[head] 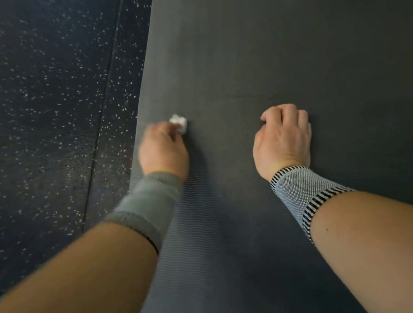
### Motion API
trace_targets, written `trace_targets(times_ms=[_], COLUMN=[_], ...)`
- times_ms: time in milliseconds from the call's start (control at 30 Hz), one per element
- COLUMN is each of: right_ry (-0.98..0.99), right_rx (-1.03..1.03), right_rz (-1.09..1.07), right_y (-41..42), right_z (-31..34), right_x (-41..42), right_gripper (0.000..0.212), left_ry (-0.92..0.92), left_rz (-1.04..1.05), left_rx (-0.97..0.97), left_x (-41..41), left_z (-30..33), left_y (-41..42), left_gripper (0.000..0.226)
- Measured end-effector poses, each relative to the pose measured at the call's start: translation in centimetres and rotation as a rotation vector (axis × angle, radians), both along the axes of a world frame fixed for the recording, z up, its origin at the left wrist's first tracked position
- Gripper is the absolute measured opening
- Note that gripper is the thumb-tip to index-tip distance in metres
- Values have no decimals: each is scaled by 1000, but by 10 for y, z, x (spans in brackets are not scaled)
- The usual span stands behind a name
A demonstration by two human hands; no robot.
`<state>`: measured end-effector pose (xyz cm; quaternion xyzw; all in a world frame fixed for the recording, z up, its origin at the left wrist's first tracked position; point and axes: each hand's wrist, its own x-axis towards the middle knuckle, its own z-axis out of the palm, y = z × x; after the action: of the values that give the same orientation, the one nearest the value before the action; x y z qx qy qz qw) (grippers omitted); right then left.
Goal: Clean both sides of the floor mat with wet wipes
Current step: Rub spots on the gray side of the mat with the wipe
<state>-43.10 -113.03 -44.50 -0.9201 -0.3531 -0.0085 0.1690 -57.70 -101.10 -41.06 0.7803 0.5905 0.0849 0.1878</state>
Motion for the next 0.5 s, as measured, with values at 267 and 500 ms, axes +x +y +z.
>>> trace_targets(times_ms=[267, 500], right_ry=[-13, 106], right_rx=[27, 9], right_rz=[6, -2], right_y=[-2, -5], right_z=[-1, 9], right_x=[2, 0], right_gripper=[19, 20], left_ry=[-66, -100], left_rz=[-193, -198], left_rx=[-17, -229], left_x=[-22, -29], left_z=[-4, -4], left_y=[-69, -62], left_gripper=[10, 24])
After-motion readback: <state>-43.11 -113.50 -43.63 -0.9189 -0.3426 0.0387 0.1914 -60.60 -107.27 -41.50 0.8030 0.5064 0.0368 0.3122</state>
